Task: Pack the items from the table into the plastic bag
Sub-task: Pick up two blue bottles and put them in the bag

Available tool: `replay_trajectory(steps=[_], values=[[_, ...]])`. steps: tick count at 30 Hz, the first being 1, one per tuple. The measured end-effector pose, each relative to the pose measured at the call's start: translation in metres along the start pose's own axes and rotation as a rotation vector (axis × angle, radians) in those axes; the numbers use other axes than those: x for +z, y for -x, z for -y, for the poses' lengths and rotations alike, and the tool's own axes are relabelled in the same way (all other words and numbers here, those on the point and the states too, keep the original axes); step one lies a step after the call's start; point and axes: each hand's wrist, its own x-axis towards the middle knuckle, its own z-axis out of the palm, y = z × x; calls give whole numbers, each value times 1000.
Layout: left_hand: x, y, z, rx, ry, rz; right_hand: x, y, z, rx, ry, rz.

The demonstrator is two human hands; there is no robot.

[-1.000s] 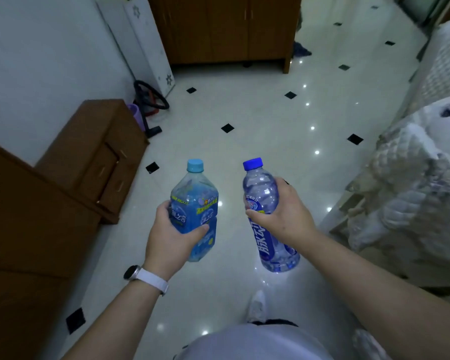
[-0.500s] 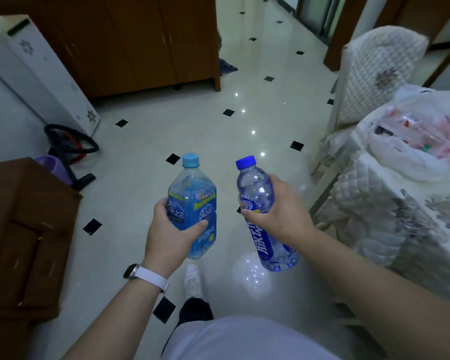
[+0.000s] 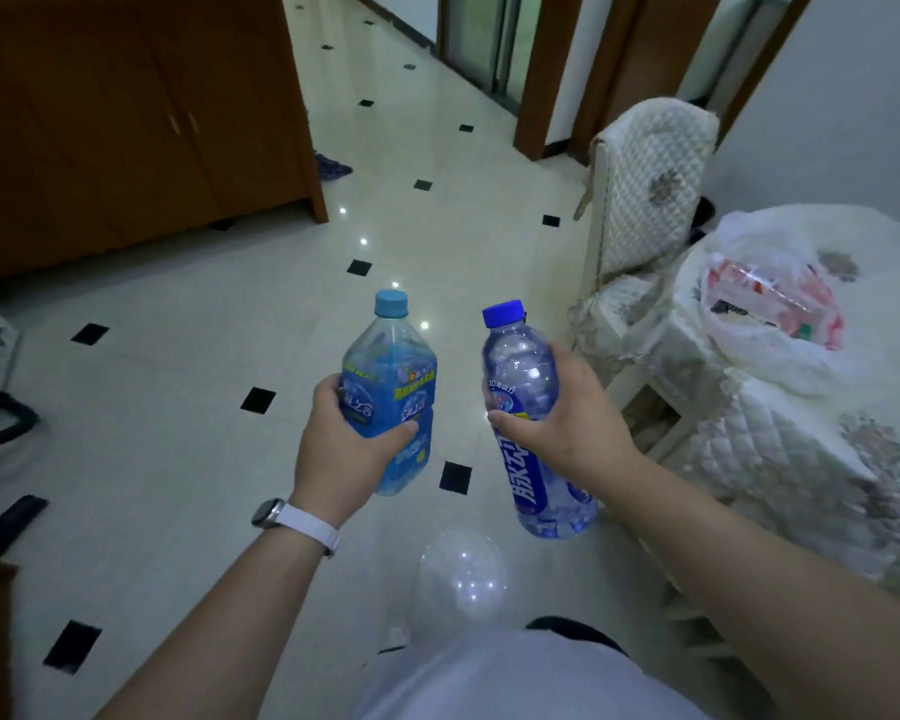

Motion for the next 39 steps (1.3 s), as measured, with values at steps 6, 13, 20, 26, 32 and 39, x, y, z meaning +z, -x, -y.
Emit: replay_trajectory(steps=[6,13,20,26,32,39], values=[[36,-66,-7,20,0,142,-2,-38,-20,151,2,-64],[101,-147,-25,53,-82,268,5,-100,-84,318,-104,-137],[184,-252,-71,71,-175,328,-33,-209,-141,389,-239,-247],[277,-318,-132,193,-137,449,-104,-284,-178,418,-291,-427],[355,-368,-165,271,-75,663,-137,-311,-209,556,-279,-610],[449,-434,-174,318,-48,968,-139,-339,-239,740,-251,-775]])
